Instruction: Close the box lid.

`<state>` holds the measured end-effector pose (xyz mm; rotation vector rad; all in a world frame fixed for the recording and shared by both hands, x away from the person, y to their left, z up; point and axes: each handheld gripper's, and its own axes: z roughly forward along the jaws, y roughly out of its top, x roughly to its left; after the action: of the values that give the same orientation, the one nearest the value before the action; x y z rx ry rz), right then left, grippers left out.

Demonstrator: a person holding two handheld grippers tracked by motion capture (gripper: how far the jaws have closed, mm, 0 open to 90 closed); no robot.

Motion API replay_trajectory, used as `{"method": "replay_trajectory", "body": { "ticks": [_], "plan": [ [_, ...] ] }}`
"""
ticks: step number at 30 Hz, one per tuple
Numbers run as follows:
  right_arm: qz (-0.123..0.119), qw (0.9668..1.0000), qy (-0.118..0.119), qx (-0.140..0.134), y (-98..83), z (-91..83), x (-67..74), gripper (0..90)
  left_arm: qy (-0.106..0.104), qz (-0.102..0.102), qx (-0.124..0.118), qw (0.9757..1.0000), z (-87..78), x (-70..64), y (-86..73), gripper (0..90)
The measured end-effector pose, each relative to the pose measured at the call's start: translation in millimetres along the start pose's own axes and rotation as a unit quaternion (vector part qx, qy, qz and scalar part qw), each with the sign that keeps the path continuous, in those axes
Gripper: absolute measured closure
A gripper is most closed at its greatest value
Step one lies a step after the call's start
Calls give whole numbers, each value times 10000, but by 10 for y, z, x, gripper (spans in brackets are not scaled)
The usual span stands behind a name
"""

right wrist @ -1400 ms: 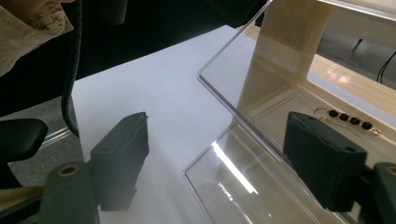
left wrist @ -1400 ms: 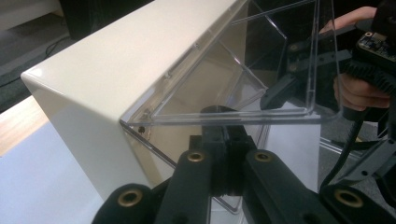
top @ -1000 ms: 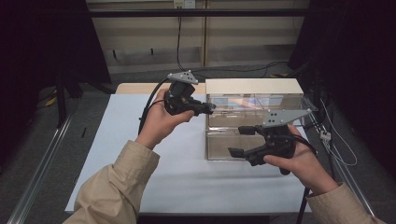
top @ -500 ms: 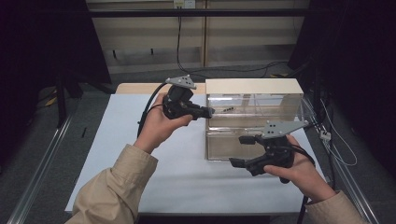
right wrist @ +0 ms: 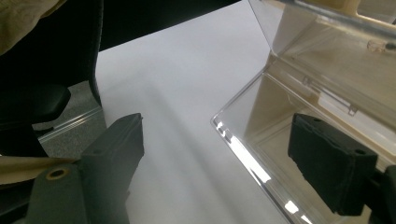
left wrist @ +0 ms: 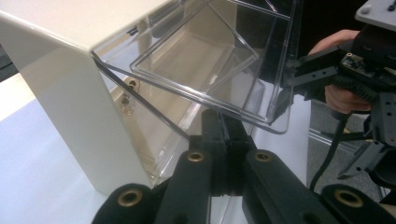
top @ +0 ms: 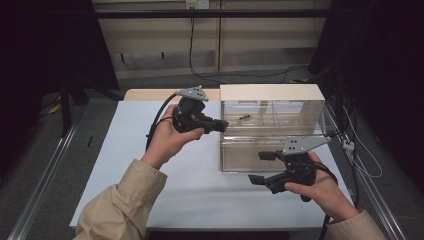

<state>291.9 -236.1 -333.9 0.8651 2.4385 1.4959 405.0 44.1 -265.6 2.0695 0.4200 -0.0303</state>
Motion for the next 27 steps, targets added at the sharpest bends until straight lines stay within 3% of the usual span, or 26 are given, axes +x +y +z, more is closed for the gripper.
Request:
{"method": "replay_trajectory", "body": {
  "ticks": [10, 18, 27],
  "plan": [
    [41, 9999, 3, 105, -150, 25, -14, 185, -36, 15, 3, 10000, 1, -28, -37, 900],
    [-42, 9994, 38, 342, -285, 77, -14, 183, -28, 35, 35, 10000, -7, -37, -50, 900],
    [0, 9994, 44, 357, -405, 75, -25, 181, -76, 39, 38, 10000, 18, -58, -73, 900]
  ]
}}
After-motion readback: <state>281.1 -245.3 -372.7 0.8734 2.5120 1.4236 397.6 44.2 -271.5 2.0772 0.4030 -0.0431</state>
